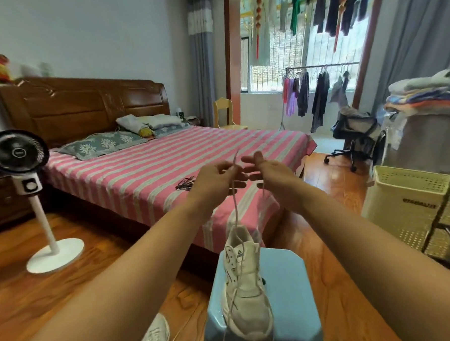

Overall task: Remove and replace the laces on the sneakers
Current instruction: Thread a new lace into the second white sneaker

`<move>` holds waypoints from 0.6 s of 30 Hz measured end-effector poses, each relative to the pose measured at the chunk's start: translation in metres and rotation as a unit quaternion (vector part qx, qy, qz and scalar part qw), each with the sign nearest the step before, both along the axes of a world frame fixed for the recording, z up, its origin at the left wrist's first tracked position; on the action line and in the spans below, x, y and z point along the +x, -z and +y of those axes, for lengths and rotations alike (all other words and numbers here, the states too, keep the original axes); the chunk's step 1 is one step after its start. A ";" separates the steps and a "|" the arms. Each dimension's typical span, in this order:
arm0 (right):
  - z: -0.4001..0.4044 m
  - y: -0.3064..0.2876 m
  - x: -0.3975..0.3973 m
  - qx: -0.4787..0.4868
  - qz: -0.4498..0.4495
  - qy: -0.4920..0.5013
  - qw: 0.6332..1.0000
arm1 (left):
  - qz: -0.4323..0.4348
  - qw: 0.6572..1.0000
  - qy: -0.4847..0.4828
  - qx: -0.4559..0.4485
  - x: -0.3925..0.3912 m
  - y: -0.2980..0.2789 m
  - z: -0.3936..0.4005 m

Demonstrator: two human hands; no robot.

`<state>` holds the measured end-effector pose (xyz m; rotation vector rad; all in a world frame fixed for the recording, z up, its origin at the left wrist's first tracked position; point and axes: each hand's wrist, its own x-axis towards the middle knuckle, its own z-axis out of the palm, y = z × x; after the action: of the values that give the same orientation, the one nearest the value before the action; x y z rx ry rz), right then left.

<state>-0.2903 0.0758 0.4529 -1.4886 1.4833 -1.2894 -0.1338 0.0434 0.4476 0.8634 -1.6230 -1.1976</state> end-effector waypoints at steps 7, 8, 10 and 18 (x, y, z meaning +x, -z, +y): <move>-0.002 0.007 0.014 0.028 -0.015 -0.079 0.996 | 0.050 0.997 0.038 0.053 -0.020 0.032 0.019; -0.001 0.007 0.012 0.025 -0.028 -0.092 0.995 | 0.039 0.998 0.033 0.042 -0.020 0.032 0.018; 0.002 0.018 0.006 0.008 -0.100 -0.100 0.990 | 0.029 0.999 0.021 0.019 -0.018 0.030 0.017; 0.048 0.208 0.017 0.081 0.313 -0.060 0.944 | 0.061 0.997 0.016 0.053 -0.011 0.023 0.014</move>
<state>-0.2731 0.1238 0.2445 -1.9436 1.7944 -0.6161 -0.1446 0.0579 0.4244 0.8166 -1.4904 -1.3431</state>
